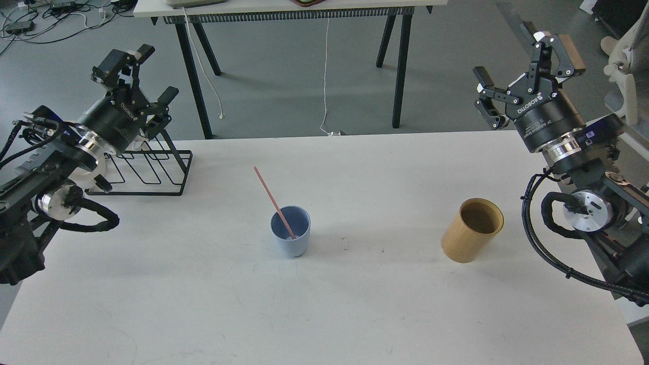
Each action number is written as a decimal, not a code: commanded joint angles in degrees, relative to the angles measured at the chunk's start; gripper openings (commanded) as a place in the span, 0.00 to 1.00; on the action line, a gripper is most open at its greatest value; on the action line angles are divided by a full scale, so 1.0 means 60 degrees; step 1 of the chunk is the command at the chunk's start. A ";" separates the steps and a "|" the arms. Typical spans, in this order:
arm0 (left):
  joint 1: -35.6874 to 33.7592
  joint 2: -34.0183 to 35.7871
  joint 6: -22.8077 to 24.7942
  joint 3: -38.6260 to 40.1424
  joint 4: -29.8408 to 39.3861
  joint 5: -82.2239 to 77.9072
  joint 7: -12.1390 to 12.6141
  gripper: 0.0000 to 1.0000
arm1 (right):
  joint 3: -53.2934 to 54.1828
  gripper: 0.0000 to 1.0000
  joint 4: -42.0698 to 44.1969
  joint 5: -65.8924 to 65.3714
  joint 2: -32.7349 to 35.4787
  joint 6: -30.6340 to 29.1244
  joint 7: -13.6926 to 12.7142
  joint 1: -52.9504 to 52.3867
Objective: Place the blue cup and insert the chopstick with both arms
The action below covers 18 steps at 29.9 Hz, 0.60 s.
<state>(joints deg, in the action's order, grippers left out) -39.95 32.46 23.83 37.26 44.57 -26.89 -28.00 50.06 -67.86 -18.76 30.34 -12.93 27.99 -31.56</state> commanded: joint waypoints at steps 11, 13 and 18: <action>0.0008 -0.0269 -0.0001 0.0103 -0.0001 -0.0001 0.0000 0.99 | 0.0534 0.99 0.1642 0.1061 -0.0794 0.0060 0.0001 0.0030; 0.0008 -0.0269 -0.0001 0.0103 -0.0001 -0.0001 0.0000 0.99 | 0.0519 0.99 0.1613 0.1061 -0.0824 0.0031 0.0001 0.0015; 0.0023 -0.0269 -0.0001 0.0103 -0.0001 -0.0001 0.0000 0.99 | 0.0519 0.99 0.1525 0.1061 -0.0853 -0.0028 0.0001 0.0015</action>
<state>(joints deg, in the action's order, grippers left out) -39.86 30.86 23.82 37.89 44.59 -26.89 -28.00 53.16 -58.46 -12.39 25.37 -12.94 28.00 -31.44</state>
